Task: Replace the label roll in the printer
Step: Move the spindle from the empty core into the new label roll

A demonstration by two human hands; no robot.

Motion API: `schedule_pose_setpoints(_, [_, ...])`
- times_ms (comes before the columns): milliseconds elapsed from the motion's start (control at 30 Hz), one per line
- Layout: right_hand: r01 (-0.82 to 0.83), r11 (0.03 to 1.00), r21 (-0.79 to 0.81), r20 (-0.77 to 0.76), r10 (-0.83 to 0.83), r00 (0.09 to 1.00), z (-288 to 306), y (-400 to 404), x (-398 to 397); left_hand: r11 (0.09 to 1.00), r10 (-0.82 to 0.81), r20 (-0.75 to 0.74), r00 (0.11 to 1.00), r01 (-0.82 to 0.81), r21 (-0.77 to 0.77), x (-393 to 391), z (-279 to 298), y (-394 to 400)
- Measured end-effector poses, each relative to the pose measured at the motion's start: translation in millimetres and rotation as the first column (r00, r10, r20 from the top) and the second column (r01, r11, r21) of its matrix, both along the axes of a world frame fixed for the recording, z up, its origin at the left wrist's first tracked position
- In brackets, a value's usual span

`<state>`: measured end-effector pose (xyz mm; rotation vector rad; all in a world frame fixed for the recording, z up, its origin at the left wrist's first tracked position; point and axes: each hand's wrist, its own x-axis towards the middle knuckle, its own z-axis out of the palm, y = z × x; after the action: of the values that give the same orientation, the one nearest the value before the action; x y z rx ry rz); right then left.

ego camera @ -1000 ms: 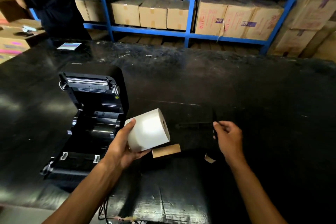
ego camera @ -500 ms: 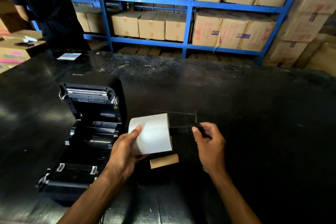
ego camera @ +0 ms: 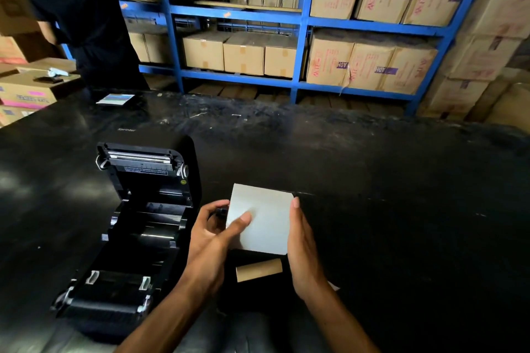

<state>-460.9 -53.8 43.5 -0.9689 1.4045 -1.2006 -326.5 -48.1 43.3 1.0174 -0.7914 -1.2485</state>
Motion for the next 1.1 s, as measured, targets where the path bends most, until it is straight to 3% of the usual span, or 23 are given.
schedule_pose_setpoints(167, [0.048, 0.993, 0.109, -0.041, -0.044, 0.998, 3.0, -12.0, 0.4, 0.998, 0.029, 0.144, 0.989, -0.020, -0.063, -4.9, -6.0, -10.1])
schedule_pose_setpoints(267, [0.009, 0.992, 0.124, 0.037, -0.013, 0.999, 2.0, -19.3, -7.6, 0.995, 0.028, 0.213, 0.977, -0.006, -0.104, -6.0, -7.7, -19.6])
schedule_pose_setpoints(467, [0.014, 0.999, 0.039, 0.176, -0.020, 0.984, 3.9, -34.5, -18.5, 0.992, -0.041, 0.260, 0.965, 0.071, -0.108, -13.7, -6.1, -37.0])
schedule_pose_setpoints(533, [0.029, 0.999, 0.035, 0.206, -0.035, 0.978, 5.8, -39.7, -23.8, 0.986, -0.119, 0.183, 0.976, 0.138, -0.094, -11.7, -5.2, -43.3])
schedule_pose_setpoints(633, [0.058, 0.995, 0.084, 0.238, -0.077, 0.968, 9.6, -47.8, -35.8, 0.978, -0.208, -0.034, 0.978, 0.208, 0.022, -1.1, -11.8, -67.4])
schedule_pose_setpoints(667, [0.060, 0.993, 0.099, 0.240, -0.083, 0.967, 9.3, -49.7, -39.6, 0.975, -0.204, -0.026, 0.979, 0.205, 0.089, 1.3, -17.2, -76.0])
schedule_pose_setpoints(733, [0.056, 0.990, 0.127, 0.249, -0.086, 0.965, 5.6, -53.2, -44.9, 0.961, -0.215, 0.192, 0.957, 0.173, 0.214, 1.2, -35.9, -90.6])
schedule_pose_setpoints(767, [0.053, 0.989, 0.140, 0.258, -0.088, 0.962, 3.0, -54.3, -46.5, 0.957, -0.232, 0.371, 0.899, 0.143, 0.252, 1.3, -50.6, -96.8])
schedule_pose_setpoints(800, [0.048, 0.988, 0.149, 0.271, -0.088, 0.959, 0.0, -55.1, -47.7, 0.954, -0.266, 0.559, 0.785, 0.132, 0.269, 3.1, -67.2, -102.8])
schedule_pose_setpoints(867, [0.037, 0.986, 0.161, 0.292, -0.083, 0.953, -6.8, -56.4, -49.5, 0.913, -0.406, 0.819, 0.405, 0.213, 0.347, 7.9, -96.0, -109.7])
schedule_pose_setpoints(933, [0.040, 0.984, 0.172, 0.299, -0.091, 0.950, -13.3, -58.3, -51.5, 0.869, -0.450, 0.893, -0.012, 0.226, 0.441, 12.7, -114.3, -112.3])
schedule_pose_setpoints(967, [0.043, 0.983, 0.176, 0.302, -0.096, 0.949, -16.2, -59.3, -52.6, 0.872, -0.422, 0.894, -0.151, 0.204, 0.446, 13.8, -119.4, -112.5])
schedule_pose_setpoints(1000, [0.045, 0.983, 0.178, 0.302, -0.099, 0.948, -18.4, -60.3, -53.2, 0.885, -0.387, 0.897, -0.216, 0.187, 0.427, 14.9, -123.1, -112.9])
schedule_pose_setpoints(1033, [0.046, 0.983, 0.178, 0.302, -0.099, 0.948, -20.6, -61.5, -53.9, 0.895, -0.367, 0.904, -0.219, 0.180, 0.408, 15.6, -125.0, -113.0])
schedule_pose_setpoints(1100, [0.048, 0.984, 0.169, 0.302, -0.098, 0.948, -24.7, -63.4, -55.6, 0.907, -0.363, 0.926, -0.100, 0.189, 0.376, 16.6, -126.4, -113.5])
